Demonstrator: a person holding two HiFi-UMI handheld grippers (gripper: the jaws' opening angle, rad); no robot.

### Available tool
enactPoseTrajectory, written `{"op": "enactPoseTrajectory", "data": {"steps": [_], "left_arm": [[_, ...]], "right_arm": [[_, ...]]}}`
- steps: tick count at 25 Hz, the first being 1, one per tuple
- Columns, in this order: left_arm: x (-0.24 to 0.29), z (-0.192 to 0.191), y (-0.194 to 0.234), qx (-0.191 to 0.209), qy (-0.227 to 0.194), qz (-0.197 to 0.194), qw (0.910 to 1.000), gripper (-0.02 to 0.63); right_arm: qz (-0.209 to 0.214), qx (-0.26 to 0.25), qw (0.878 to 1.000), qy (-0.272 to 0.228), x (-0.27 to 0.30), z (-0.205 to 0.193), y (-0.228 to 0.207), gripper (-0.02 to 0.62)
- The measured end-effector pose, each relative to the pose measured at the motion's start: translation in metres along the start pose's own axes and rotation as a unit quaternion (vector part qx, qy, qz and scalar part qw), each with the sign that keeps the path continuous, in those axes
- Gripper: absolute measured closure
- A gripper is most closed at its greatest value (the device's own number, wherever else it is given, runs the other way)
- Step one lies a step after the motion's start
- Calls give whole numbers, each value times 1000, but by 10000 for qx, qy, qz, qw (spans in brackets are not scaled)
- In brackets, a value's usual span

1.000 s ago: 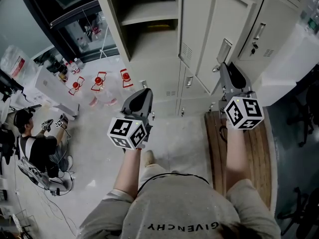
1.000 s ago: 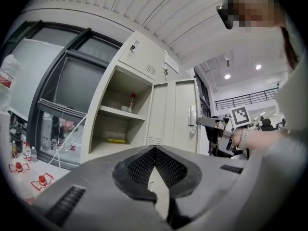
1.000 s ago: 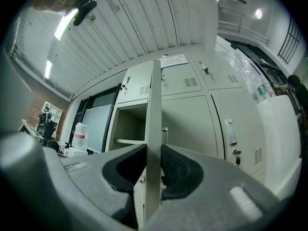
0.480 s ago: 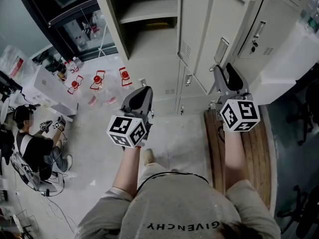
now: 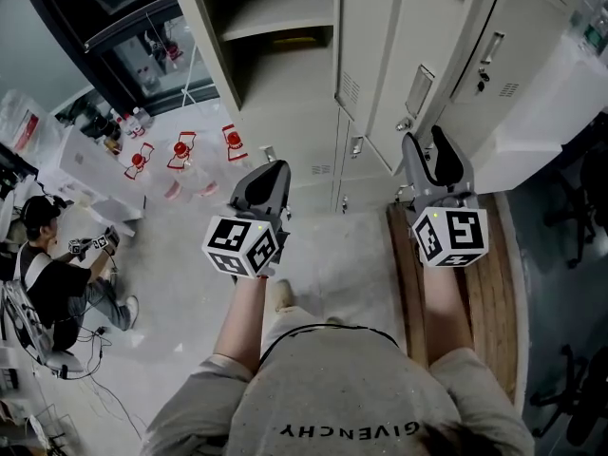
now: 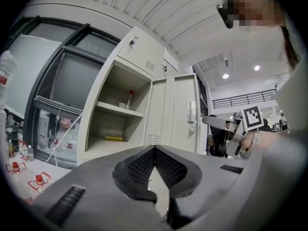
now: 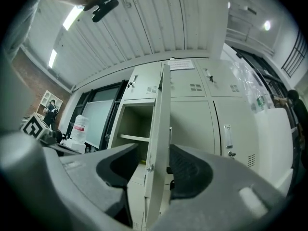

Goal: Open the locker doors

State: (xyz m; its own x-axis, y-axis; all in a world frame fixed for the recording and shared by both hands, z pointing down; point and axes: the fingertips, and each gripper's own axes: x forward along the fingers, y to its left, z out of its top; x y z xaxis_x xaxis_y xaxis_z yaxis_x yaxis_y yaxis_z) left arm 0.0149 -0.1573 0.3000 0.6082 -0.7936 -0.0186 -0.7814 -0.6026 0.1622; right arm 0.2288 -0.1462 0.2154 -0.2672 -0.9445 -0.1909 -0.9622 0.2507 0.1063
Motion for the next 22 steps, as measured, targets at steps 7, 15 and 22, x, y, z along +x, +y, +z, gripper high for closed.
{"op": "enactPoseTrajectory", "data": {"steps": [7,15,22], "left_arm": [[1,-5,10,-9,40,36,10000,607],[-2,-14,50,20,39,299,9995,607],[-12,-24,99,62,61,542,9985,607]], "right_arm": [[96,-9,10000,26,-3,-6,17,467],[318,177,9991,202,13,-32,47,572],[669,397,9961,418,44,-64,88,592]]}}
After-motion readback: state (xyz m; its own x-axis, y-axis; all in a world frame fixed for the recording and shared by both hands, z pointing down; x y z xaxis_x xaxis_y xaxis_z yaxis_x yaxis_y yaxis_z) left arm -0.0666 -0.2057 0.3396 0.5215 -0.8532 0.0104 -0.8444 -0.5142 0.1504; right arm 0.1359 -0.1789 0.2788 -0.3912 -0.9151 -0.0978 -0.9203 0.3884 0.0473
